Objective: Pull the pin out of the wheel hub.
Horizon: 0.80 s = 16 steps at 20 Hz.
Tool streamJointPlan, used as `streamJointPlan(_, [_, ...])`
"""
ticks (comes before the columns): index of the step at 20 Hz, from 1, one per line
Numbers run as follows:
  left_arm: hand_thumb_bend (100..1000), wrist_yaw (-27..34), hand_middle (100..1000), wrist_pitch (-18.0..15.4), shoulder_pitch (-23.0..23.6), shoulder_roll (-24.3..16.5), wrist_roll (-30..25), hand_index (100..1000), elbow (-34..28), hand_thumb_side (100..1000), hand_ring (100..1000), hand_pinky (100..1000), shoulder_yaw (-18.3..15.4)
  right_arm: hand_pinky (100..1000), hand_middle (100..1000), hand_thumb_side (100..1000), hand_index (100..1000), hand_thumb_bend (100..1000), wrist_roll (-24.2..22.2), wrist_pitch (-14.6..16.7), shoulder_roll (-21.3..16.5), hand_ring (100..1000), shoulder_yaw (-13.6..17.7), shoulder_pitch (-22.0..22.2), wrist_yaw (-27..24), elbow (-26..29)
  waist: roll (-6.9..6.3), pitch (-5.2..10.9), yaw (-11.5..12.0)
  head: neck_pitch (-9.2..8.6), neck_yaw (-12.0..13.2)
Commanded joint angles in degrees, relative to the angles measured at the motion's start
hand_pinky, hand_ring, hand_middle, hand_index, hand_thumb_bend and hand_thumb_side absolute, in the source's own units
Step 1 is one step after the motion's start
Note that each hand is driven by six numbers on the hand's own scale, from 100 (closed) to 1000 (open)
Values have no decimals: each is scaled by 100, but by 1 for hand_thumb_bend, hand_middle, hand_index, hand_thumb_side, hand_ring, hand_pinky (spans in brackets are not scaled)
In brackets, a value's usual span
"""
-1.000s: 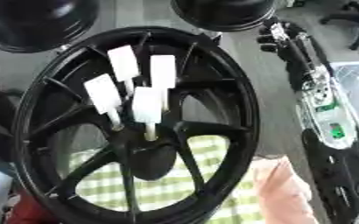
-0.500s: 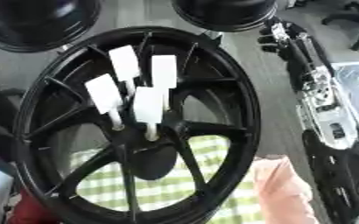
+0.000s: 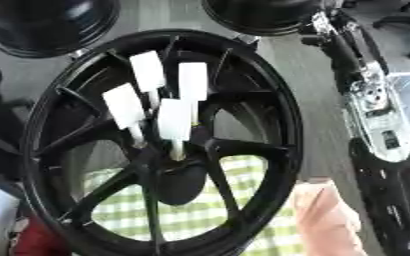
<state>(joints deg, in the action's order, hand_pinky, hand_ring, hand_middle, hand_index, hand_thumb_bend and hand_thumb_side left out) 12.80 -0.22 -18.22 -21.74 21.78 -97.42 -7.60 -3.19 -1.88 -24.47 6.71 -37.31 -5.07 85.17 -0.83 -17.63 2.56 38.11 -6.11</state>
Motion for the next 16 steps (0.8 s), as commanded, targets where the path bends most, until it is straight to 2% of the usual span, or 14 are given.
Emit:
streamJointPlan(1, [266,-20,745,-3,24,-241,19,719,-41,584,830,684,-63,796,720,603,777,100,-171,81,-530,774,-198,-320,99,-102,37,176,-37,8,61])
streamJointPlan(7, [264,-50,746,-2,120,-340,17,719,-16,585,831,685,-65,801,726,552,782,100,-624,251,-1366,779,-769,-935,-16,-403,127,245,-119,134,171])
streamJointPlan(13, [264,-68,746,5,182,-425,2,718,-16,585,831,685,-56,806,728,476,787,100,-1514,465,-2388,781,-1664,-1812,-87,-583,203,252,-171,166,211])
streamJointPlan(16, [263,-68,746,7,209,-458,11,718,-20,587,831,685,-67,809,728,421,788,100,-2036,542,-2724,781,-2012,-2135,-60,-650,238,240,-193,162,234])
